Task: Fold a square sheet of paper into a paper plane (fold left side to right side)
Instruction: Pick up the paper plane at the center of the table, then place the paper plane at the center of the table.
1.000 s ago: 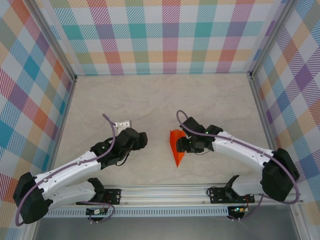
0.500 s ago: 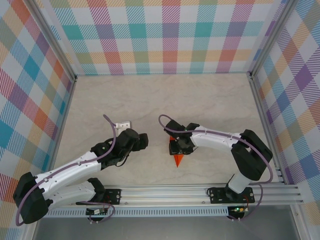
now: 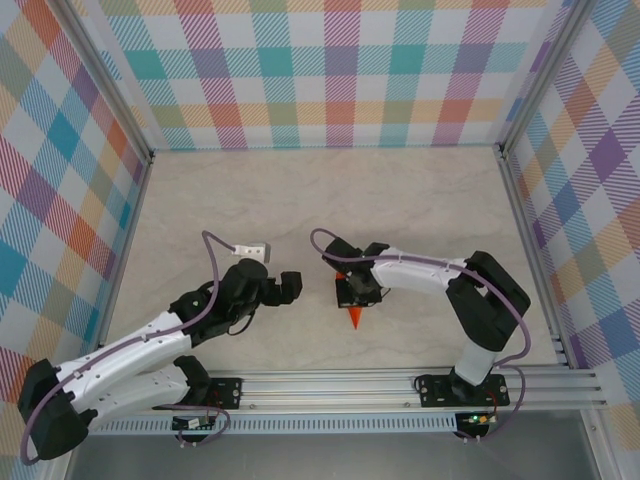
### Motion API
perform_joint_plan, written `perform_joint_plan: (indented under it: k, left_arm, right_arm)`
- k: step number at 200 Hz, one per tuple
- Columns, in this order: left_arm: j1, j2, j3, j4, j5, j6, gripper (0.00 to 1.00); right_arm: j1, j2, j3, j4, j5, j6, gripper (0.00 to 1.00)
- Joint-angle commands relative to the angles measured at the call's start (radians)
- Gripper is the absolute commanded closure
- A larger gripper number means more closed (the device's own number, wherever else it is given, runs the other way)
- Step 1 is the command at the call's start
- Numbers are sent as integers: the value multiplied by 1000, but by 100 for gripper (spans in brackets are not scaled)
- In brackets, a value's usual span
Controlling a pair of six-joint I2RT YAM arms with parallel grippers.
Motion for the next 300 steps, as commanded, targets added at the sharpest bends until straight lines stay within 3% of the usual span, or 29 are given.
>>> perform_joint_plan:
  k: [1,34,73,139,180,227,300]
  left_arm:
    - [-8,-71,-30,87,127,100,0]
    - [-9,-139,-31,75,201,156,0]
    - [-8,-157,-25,59,204,163,0]
    - [-8,-134,-14,9,196,165,0]
    - [-8,-140,-18,9,185,163,0]
    - [-8,-137,-13,1,176,156,0]
    - [-8,-135,7,-10,131,135,0]
  right_arm:
    - [-52,30,116,-35,7,-74,100]
    - [-141,142,301,-72,-18,-157,100]
    - [-208,366,601,-188,-21,-234,99]
    - [-250,615,927,-338,-31,-254,97]
    - [-251,681,1007,-397,-6,-261,94]
    - [-252,691,1024,-404,-7,-262,83]
    - [-239,552,964,-414,-1,-304,65]
